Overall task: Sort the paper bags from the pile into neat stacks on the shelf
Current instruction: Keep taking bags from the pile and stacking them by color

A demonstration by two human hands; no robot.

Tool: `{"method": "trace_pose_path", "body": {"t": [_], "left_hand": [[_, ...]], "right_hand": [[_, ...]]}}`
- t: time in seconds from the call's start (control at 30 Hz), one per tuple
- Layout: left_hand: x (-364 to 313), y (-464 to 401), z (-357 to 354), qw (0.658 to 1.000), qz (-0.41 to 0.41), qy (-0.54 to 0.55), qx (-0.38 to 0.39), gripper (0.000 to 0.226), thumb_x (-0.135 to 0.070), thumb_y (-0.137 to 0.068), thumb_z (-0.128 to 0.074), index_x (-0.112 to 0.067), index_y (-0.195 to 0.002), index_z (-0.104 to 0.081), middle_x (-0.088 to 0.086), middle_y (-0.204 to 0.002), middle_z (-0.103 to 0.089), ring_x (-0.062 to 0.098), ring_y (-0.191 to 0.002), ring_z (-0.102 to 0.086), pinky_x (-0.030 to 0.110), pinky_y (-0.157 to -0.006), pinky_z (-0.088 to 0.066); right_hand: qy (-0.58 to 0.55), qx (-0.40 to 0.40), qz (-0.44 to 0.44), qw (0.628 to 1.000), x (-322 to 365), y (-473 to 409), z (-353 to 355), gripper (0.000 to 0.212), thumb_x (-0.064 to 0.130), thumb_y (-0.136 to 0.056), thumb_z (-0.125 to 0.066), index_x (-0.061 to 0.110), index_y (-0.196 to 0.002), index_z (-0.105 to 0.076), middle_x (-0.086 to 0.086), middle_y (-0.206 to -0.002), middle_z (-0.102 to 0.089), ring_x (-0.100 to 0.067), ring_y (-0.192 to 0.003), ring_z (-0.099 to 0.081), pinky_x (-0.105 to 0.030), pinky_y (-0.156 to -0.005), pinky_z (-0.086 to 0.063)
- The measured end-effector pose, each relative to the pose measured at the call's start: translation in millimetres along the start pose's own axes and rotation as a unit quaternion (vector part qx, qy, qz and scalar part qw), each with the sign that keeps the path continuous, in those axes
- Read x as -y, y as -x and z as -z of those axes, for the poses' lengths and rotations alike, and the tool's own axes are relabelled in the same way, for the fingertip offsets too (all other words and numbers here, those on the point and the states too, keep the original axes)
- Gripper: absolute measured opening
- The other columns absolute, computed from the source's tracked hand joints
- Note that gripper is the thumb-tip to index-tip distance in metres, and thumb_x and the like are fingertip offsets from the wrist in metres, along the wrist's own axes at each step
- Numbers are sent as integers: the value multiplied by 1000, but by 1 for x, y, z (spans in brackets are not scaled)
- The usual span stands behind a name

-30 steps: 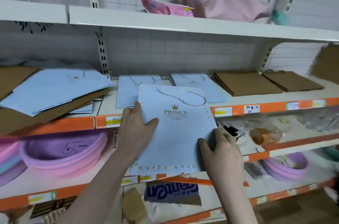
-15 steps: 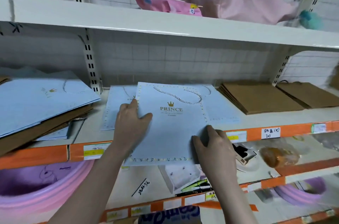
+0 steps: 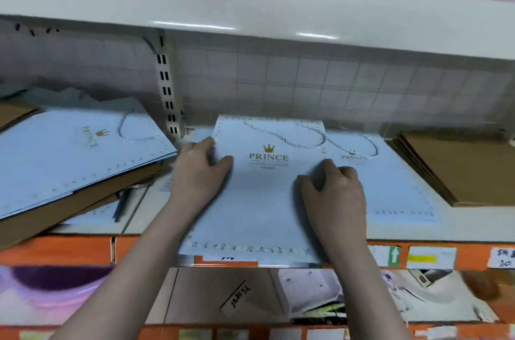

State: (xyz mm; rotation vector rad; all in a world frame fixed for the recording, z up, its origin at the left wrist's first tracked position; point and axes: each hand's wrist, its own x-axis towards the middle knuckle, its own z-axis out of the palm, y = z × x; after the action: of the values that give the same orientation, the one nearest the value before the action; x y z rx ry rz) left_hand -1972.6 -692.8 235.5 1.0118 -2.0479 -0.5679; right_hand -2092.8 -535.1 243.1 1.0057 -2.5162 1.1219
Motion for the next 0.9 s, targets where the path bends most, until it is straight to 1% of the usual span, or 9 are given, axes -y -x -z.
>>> {"method": "trace_pose_path", "body": {"t": [0.2,0.3,0.37,0.53,0.63,0.73,0.8,0.83,0.9], "left_hand": [[-5,-10,-3,999,2,11,-42,46,-25,-81,-66,-24,-59,-25,7,-67,-35,24,-69,-34,33,-58,-16],[-10,-7,-5,999,7,14,-36,41,-39,-73,-60,-24,-59,-25,8,-69,-36,25,-71,-35,32,-59,-18],[-14,-3,-3,999,1,18,-47,34,-41,-66,-54,-23,-60,-26,6,-67,-35,25,-72,-35,31,-60,-20],[-26,10,9,996,-7,18,-87,33,-39,-66,-55,-14,-68,-34,0,-62,-33,23,-75,-34,30,-61,-18],[-32,21,22,993,-7,10,-115,36,-30,-75,-66,-17,-70,-33,-2,-65,-31,22,-76,-33,29,-60,-17],[-37,29,37,989,-1,8,-147,39,-20,-77,-68,-23,-66,-31,2,-69,-35,22,-78,-32,28,-60,-17],[-38,35,47,987,8,0,-162,36,-19,-77,-68,-19,-72,-33,8,-76,-39,22,-80,-32,27,-60,-16],[-37,38,52,986,10,-7,-168,35,-19,-77,-69,-17,-74,-34,9,-77,-40,21,-81,-32,27,-60,-17],[-34,44,61,983,14,-17,-183,34,-20,-77,-69,-16,-78,-35,10,-79,-41,21,-83,-33,26,-62,-19]], "right_hand": [[-15,5,32,999,-1,-16,0,20,23,-86,-57,6,-86,-46,-5,-86,-38,-27,-80,-37,-33,-70,-31],[-31,17,29,999,-8,-16,3,21,22,-87,-58,8,-83,-43,-3,-84,-37,-27,-79,-38,-32,-68,-28],[-34,24,35,999,-10,-15,6,21,24,-87,-58,7,-86,-45,-3,-85,-38,-27,-80,-39,-32,-68,-29],[-54,29,55,997,-9,-9,16,22,23,-86,-59,6,-86,-45,-4,-86,-39,-28,-79,-42,-31,-67,-31],[-81,24,78,993,-5,-6,22,20,19,-85,-59,5,-83,-44,-3,-81,-38,-28,-75,-39,-31,-65,-29],[-109,21,99,989,2,-2,21,25,14,-83,-58,10,-77,-34,-1,-78,-36,-29,-72,-39,-32,-63,-29],[-119,29,110,986,7,0,18,21,14,-83,-58,9,-81,-37,-5,-83,-40,-30,-75,-41,-32,-64,-31],[-119,38,112,986,9,1,17,17,15,-83,-58,6,-86,-44,-7,-87,-43,-32,-79,-44,-32,-66,-32],[-114,58,117,985,14,3,13,32,20,-86,-58,1,-111,-53,-10,-101,-49,-33,-93,-49,-30,-71,-33]]}}
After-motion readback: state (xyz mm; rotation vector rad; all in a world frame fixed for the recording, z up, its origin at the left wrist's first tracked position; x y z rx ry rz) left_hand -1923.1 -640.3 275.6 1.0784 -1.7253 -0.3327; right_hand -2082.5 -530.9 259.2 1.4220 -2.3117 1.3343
